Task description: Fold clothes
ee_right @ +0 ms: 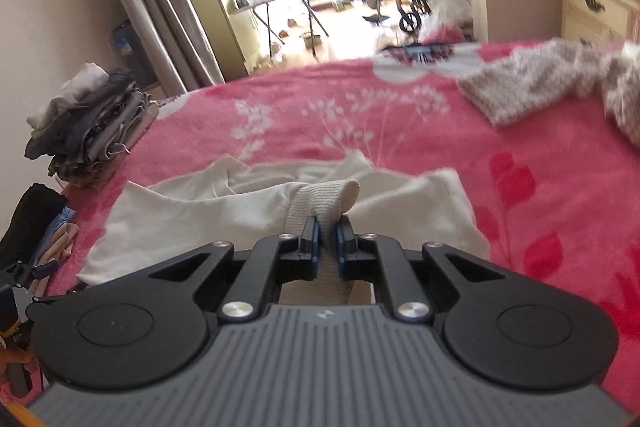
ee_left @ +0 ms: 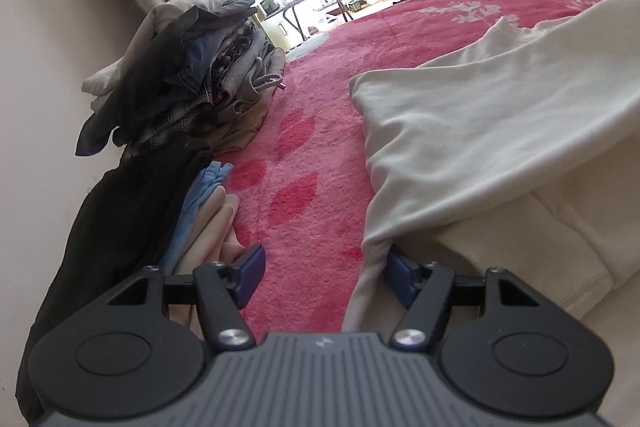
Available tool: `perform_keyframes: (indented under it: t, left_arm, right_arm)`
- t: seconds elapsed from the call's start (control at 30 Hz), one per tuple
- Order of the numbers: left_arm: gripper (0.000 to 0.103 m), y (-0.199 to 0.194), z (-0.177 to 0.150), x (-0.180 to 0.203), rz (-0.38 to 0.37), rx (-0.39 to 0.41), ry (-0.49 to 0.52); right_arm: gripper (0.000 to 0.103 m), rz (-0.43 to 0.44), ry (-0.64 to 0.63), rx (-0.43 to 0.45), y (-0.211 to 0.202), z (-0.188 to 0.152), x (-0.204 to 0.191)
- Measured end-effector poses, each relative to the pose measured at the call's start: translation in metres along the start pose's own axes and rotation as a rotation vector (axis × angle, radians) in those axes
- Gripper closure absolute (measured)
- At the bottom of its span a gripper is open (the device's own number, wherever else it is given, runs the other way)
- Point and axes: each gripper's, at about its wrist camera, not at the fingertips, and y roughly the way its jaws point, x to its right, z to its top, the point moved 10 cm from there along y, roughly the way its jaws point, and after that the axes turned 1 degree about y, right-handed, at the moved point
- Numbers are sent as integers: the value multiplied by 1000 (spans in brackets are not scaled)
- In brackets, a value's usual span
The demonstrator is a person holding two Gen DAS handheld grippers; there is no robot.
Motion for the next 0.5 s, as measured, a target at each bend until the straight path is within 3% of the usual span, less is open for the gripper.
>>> perform_keyframes:
  t: [0.27,0.5]
  left_arm:
    - [36,-23,-17,-19,-64,-50,2]
    - [36,-61,4,-71,-70,-6,-120]
  right_arm:
    - [89,-102,48,-192,43,-57,45]
    - [86,-123,80,-47,7,-20,59]
